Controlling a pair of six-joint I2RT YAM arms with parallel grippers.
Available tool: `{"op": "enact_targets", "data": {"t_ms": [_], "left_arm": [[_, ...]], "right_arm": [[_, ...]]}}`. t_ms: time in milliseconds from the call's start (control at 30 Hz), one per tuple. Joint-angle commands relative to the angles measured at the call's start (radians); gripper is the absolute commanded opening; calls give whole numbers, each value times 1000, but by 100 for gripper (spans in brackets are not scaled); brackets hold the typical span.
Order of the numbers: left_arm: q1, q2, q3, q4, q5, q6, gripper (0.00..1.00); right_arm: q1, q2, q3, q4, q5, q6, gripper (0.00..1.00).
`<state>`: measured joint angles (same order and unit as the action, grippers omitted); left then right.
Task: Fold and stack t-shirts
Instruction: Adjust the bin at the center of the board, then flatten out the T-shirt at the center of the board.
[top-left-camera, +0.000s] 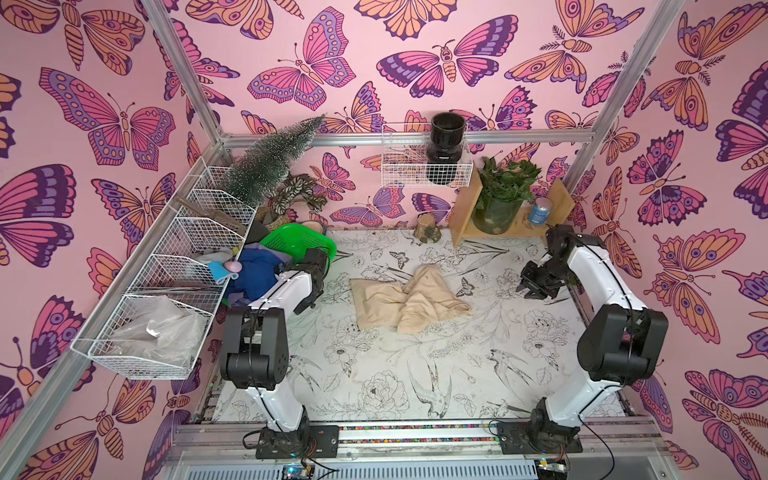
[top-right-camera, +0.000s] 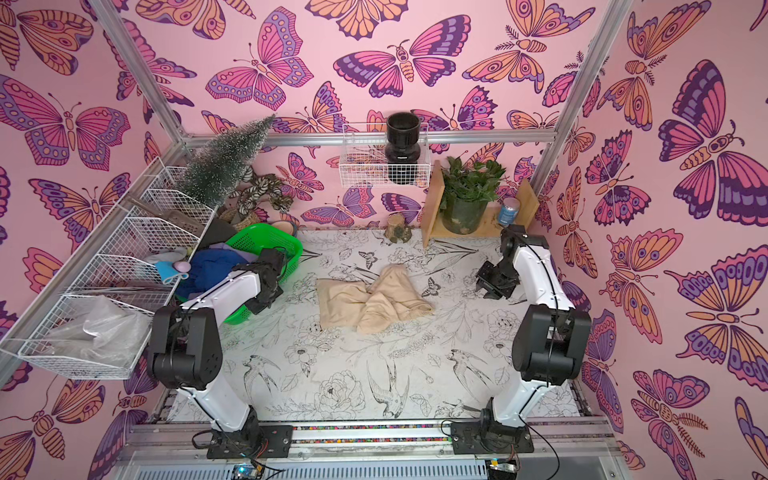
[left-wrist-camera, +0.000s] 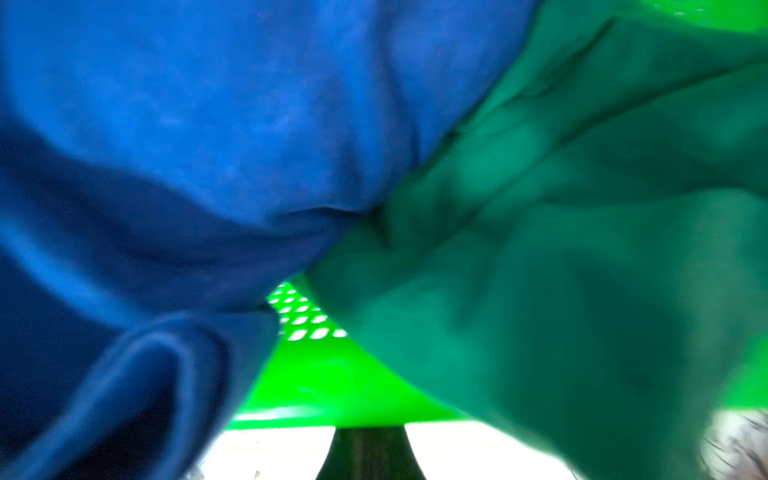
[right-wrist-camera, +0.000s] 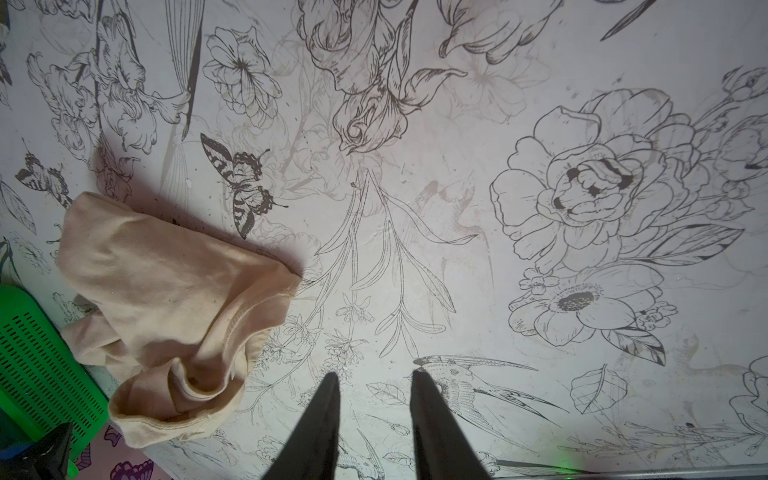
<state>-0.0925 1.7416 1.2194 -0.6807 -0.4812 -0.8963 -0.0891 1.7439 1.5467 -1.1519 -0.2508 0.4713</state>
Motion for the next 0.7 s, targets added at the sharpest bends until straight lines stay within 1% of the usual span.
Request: {"op": "enact_targets", "data": {"t_ms": [0, 167, 200, 267, 367, 433, 533, 600, 633, 667], "left_arm": [[-54, -28, 38, 60, -23, 52, 0], [-266, -75, 54, 73, -45, 195, 0], [-298, -80, 54, 72, -38, 209, 0], [-354, -88, 46, 72, -9, 229, 0], [-380, -88, 11, 72, 57, 206, 0], [-381, -87, -15, 70, 63, 194, 0], [-381, -82, -38, 72, 63, 187, 0], [-381, -75, -47, 76, 71, 183, 0], [-383, -70, -49, 78, 75, 181, 0], [-383, -64, -49, 83, 80, 180, 0]], "right_arm": [[6, -26, -8, -16, 18, -2, 33], [8, -21, -14, -10, 21, 1, 34], [8, -19, -14, -10, 26, 0, 35], [9, -14, -13, -12, 28, 0, 41], [9, 0, -13, -10, 4, 5, 49], [9, 12, -13, -7, -19, 7, 64], [11, 35, -17, 10, -100, 22, 72], [25, 52, -23, 45, -209, 37, 72], [49, 65, -21, 63, -273, 35, 69], [84, 78, -10, 71, -310, 39, 65]]}}
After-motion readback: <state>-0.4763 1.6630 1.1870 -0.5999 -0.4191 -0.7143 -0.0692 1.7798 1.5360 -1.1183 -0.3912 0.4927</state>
